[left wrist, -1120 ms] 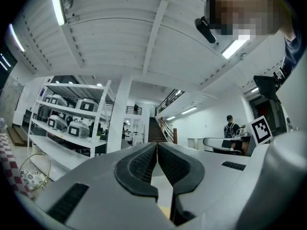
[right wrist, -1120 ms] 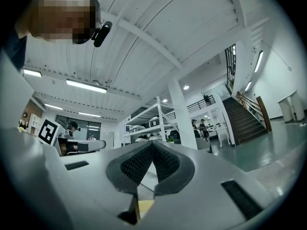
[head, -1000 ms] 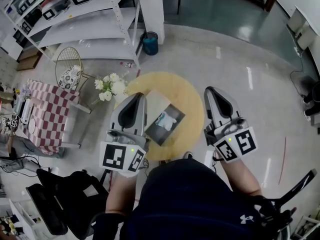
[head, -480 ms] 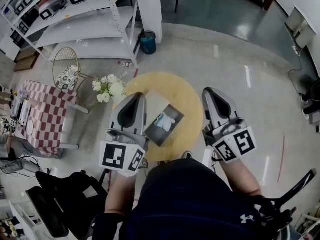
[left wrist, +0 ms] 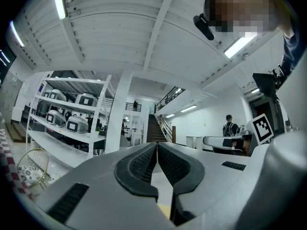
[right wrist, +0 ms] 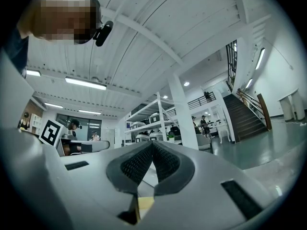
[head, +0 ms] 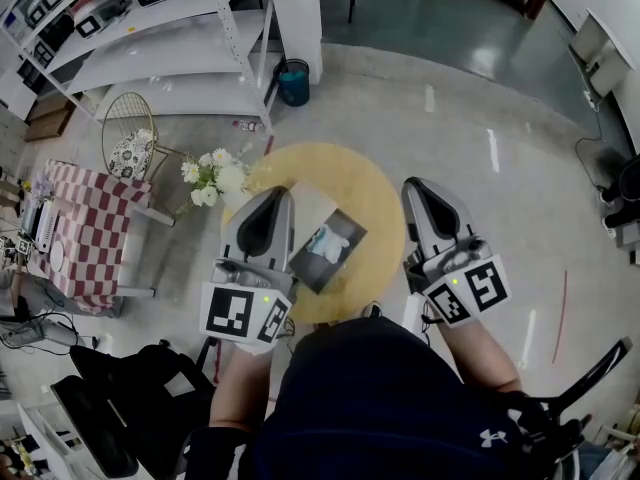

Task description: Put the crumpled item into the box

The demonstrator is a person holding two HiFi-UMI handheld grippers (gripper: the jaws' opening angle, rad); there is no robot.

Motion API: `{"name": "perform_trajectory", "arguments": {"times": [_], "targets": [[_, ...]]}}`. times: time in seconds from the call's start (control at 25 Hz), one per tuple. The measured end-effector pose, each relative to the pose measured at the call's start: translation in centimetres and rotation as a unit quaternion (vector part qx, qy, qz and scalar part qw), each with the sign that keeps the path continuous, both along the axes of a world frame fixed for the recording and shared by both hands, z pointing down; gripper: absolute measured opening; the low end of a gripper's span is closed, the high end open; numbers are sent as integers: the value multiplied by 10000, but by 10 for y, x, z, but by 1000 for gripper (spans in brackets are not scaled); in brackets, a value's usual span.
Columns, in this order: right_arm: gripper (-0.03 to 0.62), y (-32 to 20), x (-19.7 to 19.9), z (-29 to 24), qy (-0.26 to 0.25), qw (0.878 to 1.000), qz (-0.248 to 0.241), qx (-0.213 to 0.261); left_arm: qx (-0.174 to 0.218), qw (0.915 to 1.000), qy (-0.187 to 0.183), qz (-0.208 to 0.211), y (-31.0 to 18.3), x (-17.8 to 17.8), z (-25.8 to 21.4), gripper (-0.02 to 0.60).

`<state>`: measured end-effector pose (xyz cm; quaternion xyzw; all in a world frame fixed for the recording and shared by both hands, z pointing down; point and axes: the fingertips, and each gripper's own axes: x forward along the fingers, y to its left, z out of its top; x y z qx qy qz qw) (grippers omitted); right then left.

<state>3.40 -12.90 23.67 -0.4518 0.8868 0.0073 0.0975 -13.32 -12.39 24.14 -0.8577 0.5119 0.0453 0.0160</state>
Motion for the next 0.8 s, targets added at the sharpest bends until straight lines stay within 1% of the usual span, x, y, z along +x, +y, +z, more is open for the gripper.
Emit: {"name": "perform_trajectory", "arguments": {"times": [0.8], "targets": [[2, -7, -3, 4, 4, 10000, 16, -81, -96, 9999, -48, 34, -7, -1, 10, 25]]}}
